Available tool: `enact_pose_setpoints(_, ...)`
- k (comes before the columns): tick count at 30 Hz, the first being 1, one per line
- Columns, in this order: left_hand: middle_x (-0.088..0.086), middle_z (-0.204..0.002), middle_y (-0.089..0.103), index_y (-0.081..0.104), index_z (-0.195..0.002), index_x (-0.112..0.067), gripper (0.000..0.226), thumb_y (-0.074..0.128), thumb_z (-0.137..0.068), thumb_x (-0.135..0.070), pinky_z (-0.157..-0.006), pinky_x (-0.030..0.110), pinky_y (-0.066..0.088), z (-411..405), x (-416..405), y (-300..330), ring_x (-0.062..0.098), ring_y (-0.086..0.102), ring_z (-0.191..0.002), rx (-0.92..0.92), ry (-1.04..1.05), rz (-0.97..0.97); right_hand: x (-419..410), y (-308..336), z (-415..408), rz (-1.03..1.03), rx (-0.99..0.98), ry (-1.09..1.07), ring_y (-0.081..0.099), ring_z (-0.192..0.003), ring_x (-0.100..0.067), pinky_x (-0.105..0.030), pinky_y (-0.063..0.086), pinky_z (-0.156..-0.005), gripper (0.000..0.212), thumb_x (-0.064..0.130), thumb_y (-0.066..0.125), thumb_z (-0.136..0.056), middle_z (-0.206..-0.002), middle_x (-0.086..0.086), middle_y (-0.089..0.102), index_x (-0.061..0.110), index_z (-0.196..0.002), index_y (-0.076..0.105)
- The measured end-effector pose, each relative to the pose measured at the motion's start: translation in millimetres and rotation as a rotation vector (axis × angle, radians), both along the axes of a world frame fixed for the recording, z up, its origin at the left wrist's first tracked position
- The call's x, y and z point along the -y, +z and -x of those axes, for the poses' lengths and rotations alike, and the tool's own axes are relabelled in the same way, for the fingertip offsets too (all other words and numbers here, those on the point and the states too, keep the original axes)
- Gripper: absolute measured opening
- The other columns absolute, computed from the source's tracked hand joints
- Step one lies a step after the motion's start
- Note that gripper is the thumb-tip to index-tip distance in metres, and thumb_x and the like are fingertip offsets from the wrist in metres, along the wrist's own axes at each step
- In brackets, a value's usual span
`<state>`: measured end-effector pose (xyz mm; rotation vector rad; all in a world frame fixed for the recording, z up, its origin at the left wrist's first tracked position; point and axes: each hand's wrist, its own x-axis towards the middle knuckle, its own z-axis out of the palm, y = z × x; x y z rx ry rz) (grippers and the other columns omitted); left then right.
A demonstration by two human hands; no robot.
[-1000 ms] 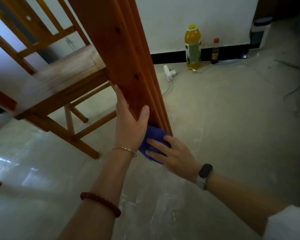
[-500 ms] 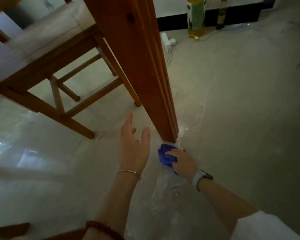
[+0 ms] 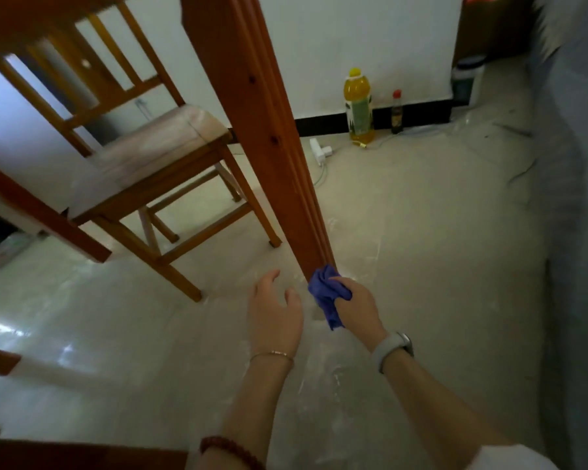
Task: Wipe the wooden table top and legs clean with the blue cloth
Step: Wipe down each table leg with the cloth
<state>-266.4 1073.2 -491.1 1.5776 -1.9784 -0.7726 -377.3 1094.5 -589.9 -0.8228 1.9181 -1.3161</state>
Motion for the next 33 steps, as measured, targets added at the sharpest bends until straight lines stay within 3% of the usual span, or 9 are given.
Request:
enact_pose_setpoints(8, 0.003, -0.138, 0.041, 0.038, -0.135, -0.019, 0.046, 0.049, -0.090, -0.021, -0.104, 0.029, 0.031, -41.4, -73.5, 68.7, 0.017, 0.038, -0.127, -0.063, -0.079, 0.175, -75.8, 96.0, -43.8, 0.124, -0.107, 0.058, 0.056, -0.105, -0.028, -0.027, 0.042, -0.082, 0.039, -0.005, 0.048, -0.084, -0.118, -0.014, 0.060, 0.011, -0.119, 0.058)
enact_pose_setpoints(12, -0.001, -0.138, 0.040, 0.037, -0.135, -0.021, 0.045, 0.048, -0.092, -0.023, -0.099, 0.016, 0.024, -75.3, -120.4, 88.6, 0.010, 0.036, -0.126, -0.117, -0.141, 0.239, -116.0, 140.9, -63.3, 0.203, -0.161, 0.136, 0.055, -0.105, -0.024, -0.027, 0.041, -0.085, 0.040, -0.009, 0.046, -0.083, -0.117, -0.014, 0.060, 0.008, -0.117, 0.059)
enact_pose_setpoints(18, -0.006, -0.134, 0.036, 0.034, -0.136, -0.023, 0.045, 0.046, -0.093, -0.024, -0.095, 0.010, 0.023, -142.3, -187.9, 109.0, 0.005, 0.036, -0.122, -0.059, -0.204, 0.216, -161.3, 189.4, -96.5, 0.281, -0.190, 0.182, 0.053, -0.095, -0.016, 0.001, 0.039, -0.066, 0.048, -0.015, 0.042, -0.078, -0.112, -0.007, 0.058, 0.007, -0.118, 0.058)
enact_pose_setpoints(22, -0.011, -0.109, 0.046, 0.053, -0.110, -0.024, 0.021, 0.051, -0.089, -0.026, -0.090, 0.023, 0.043, -200.3, -222.7, 107.3, 0.000, 0.049, -0.096, -0.081, -0.049, 0.282, -183.7, 214.5, -132.8, 0.391, -0.076, 0.280, 0.057, -0.085, 0.003, -0.002, 0.043, -0.071, 0.042, -0.013, 0.043, -0.084, -0.108, -0.003, 0.059, 0.012, -0.116, 0.057)
enact_pose_setpoints(24, -0.006, -0.101, 0.047, 0.051, -0.094, -0.023, 0.009, 0.053, -0.087, -0.026, -0.082, 0.029, 0.048, -224.6, -227.6, 111.9, 0.001, 0.049, -0.086, -0.180, 0.121, 0.335, -192.2, 226.5, -150.9, 0.485, -0.011, 0.328, 0.059, -0.088, 0.006, -0.007, 0.046, -0.077, 0.041, -0.011, 0.045, -0.087, -0.111, -0.004, 0.060, 0.017, -0.116, 0.055)
enact_pose_setpoints(26, -0.002, -0.098, 0.046, 0.047, -0.095, -0.024, 0.016, 0.053, -0.084, -0.033, -0.074, 0.037, 0.051, -245.0, -217.9, 116.9, 0.007, 0.050, -0.082, -0.289, 0.252, 0.459, -195.8, 240.7, -169.3, 0.589, -0.004, 0.375, 0.058, -0.095, 0.004, -0.011, 0.046, -0.083, 0.041, -0.008, 0.045, -0.088, -0.117, -0.006, 0.059, 0.020, -0.117, 0.052)
enact_pose_setpoints(28, 0.000, -0.109, 0.046, 0.042, -0.108, -0.035, 0.031, 0.049, -0.081, -0.047, -0.078, 0.041, 0.052, -260.5, -201.5, 124.1, 0.015, 0.053, -0.093, -0.414, 0.291, 0.481, -194.1, 257.5, -189.1, 0.759, -0.134, 0.375, 0.052, -0.104, 0.006, -0.014, 0.042, -0.093, 0.039, 0.002, 0.047, -0.087, -0.121, 0.006, 0.054, 0.026, -0.117, 0.050)
enact_pose_setpoints(30, 0.001, -0.131, 0.044, 0.034, -0.118, -0.055, 0.039, 0.047, -0.081, -0.056, -0.095, 0.044, 0.045, -264.8, -186.8, 132.9, 0.018, 0.049, -0.116, -0.601, 0.257, 0.300, -184.0, 264.6, -207.9, 0.915, -0.363, 0.318, 0.043, -0.113, -0.002, -0.015, 0.033, -0.101, 0.040, 0.011, 0.046, -0.083, -0.124, 0.008, 0.045, 0.023, -0.120, 0.049)
enact_pose_setpoints(33, -0.003, -0.132, 0.048, 0.030, -0.131, -0.040, 0.037, 0.039, -0.095, -0.038, -0.097, 0.024, 0.043, -257.1, -170.3, 138.1, 0.001, 0.051, -0.114, -0.721, 0.111, 0.062, -164.0, 246.7, -234.0, 0.919, -0.644, 0.310, 0.039, -0.115, -0.018, -0.017, 0.029, -0.102, 0.048, 0.016, 0.046, -0.083, -0.129, -0.001, 0.036, 0.022, -0.131, 0.043)
